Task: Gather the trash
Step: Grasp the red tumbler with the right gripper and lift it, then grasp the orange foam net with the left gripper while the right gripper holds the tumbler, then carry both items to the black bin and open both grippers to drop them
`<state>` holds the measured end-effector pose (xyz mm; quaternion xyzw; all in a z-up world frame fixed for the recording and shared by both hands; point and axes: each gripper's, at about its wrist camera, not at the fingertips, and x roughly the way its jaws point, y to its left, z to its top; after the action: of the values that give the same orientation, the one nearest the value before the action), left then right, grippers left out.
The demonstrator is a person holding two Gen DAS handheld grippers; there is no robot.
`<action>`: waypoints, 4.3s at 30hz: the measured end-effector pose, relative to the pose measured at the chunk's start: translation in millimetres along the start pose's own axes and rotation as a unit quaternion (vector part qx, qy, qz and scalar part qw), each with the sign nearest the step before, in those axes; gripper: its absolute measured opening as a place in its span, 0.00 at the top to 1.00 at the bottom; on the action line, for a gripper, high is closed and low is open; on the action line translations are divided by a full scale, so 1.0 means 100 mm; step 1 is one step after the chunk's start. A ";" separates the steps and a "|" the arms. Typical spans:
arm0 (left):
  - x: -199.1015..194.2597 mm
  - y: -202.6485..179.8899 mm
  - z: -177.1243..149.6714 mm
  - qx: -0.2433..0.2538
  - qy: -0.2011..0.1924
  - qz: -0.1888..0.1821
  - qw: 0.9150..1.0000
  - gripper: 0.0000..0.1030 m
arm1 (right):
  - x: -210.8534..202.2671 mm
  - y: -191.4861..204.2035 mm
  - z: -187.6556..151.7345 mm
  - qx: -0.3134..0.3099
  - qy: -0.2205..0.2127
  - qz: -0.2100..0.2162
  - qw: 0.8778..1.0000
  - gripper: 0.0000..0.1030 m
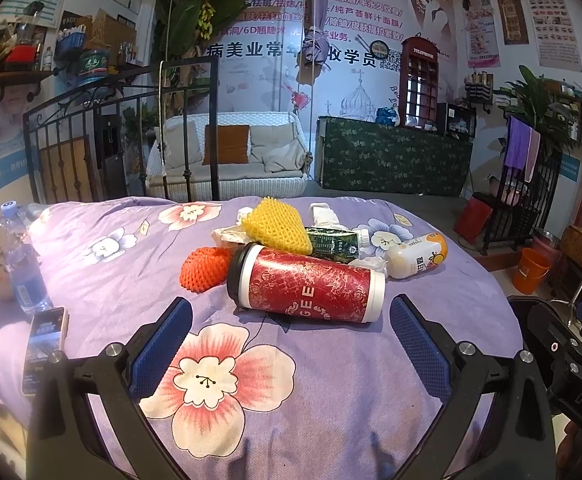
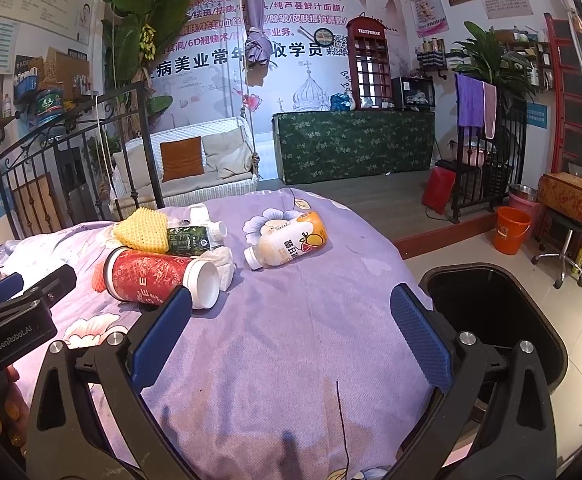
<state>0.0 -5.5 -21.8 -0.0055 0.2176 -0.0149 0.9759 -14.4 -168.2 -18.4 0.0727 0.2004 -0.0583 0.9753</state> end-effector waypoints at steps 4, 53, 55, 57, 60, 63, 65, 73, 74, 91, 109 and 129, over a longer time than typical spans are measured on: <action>0.01 0.01 0.02 0.001 0.004 0.000 1.000 0.05 | 0.03 0.02 -0.01 -0.003 0.003 -0.001 1.000 0.05; 1.42 1.49 0.20 -0.015 0.234 -0.024 0.972 0.21 | 2.13 2.22 0.06 -0.491 0.186 0.275 0.806 0.25; 1.54 1.50 0.28 -0.014 0.234 -0.027 0.972 0.22 | 2.01 2.10 0.17 -0.459 0.184 0.287 0.821 0.25; 1.66 1.47 0.32 -0.008 0.239 -0.027 0.971 0.22 | 1.91 1.98 0.23 -0.431 0.182 0.294 0.833 0.25; 1.85 1.38 0.36 0.007 0.248 -0.031 0.968 0.24 | 1.74 1.79 0.28 -0.387 0.177 0.299 0.854 0.25; 2.03 1.25 0.37 0.032 0.254 -0.023 0.966 0.25 | 1.62 1.61 0.29 -0.346 0.178 0.293 0.873 0.25; 2.12 1.19 0.37 0.046 0.253 -0.015 0.966 0.28 | 1.55 1.51 0.28 -0.324 0.173 0.292 0.883 0.25; 2.28 1.25 0.36 0.017 0.263 0.008 0.964 0.76 | 1.38 1.26 0.20 -0.231 0.173 0.285 0.914 0.25; 2.25 1.26 0.36 0.011 0.261 0.010 0.965 0.77 | 1.38 1.24 0.19 -0.220 0.177 0.287 0.915 0.25; 0.86 1.19 0.18 -0.035 0.178 0.000 0.983 0.80 | 1.19 0.90 -0.06 -0.117 0.176 0.274 0.938 0.25; 0.55 -0.94 0.29 0.099 0.141 -0.277 0.945 0.80 | 1.09 -1.55 0.20 0.047 0.184 -0.014 0.982 0.25; 0.52 -2.02 0.03 0.161 0.200 -0.378 0.889 0.80 | 2.96 -2.90 -0.74 0.182 0.485 -0.080 0.852 0.25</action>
<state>43.0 -208.9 -38.1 0.0733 0.3844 -0.4186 0.8196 185.8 -466.0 -238.5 0.2521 0.6388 -0.1292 0.7153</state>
